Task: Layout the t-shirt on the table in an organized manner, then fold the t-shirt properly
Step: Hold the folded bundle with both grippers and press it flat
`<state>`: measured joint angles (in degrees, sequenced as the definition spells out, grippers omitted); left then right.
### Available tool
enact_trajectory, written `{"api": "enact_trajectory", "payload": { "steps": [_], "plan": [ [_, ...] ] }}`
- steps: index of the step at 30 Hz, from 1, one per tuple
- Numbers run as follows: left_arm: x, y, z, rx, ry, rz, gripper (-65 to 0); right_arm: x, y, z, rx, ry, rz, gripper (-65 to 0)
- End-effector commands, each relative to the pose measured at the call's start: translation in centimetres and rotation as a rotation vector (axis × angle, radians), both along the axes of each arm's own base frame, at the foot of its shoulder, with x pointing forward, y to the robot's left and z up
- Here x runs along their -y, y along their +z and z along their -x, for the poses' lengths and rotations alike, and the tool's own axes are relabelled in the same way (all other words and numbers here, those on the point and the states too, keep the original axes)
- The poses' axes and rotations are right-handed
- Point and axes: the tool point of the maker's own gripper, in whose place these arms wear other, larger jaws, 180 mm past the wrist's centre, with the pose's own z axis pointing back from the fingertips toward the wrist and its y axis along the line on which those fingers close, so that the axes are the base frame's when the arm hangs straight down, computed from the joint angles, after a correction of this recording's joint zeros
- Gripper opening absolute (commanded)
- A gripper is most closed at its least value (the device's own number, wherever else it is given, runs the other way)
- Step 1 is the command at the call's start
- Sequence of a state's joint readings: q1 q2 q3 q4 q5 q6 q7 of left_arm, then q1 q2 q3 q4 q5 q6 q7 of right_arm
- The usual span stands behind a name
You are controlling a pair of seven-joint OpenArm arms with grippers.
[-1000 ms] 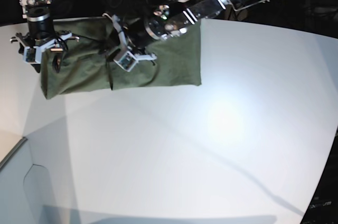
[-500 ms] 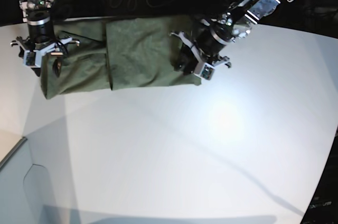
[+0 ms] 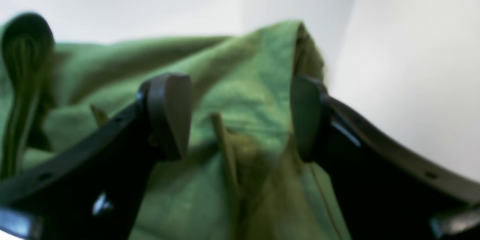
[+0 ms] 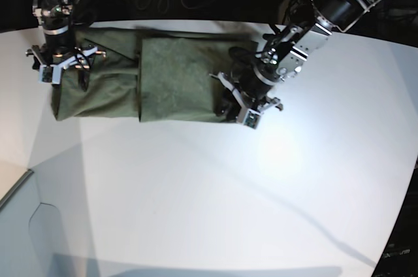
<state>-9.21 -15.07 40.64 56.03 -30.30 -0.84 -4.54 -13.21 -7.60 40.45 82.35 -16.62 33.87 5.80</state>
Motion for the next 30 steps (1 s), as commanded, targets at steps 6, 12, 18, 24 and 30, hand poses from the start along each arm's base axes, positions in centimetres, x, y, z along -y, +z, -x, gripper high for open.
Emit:
{"api": "enact_trajectory", "payload": {
  "steps": [6,12,18,24,30],
  "plan": [
    [-1.0,0.4,-1.3,0.005,0.022,-0.032,-49.4,3.1,0.4,-0.9,0.054,-0.098,-0.019,-23.5],
    [-1.0,0.4,-1.4,0.006,0.023,-0.031,-49.4,3.8,-1.2,-1.0,0.019,-0.094,-0.038,-23.5],
    [-1.0,0.5,-1.5,0.008,0.023,-0.030,-49.4,3.3,-3.0,-0.6,-0.018,-0.097,-0.079,-23.5],
    [-0.9,0.7,-1.5,0.012,0.021,-0.026,-49.4,2.8,-3.6,-0.4,-0.030,-0.095,-0.097,-24.8],
    [-0.9,1.0,-2.1,0.024,0.022,-0.028,-49.4,1.0,-5.7,0.0,-0.082,-0.051,-0.138,-42.2]
  ]
}}
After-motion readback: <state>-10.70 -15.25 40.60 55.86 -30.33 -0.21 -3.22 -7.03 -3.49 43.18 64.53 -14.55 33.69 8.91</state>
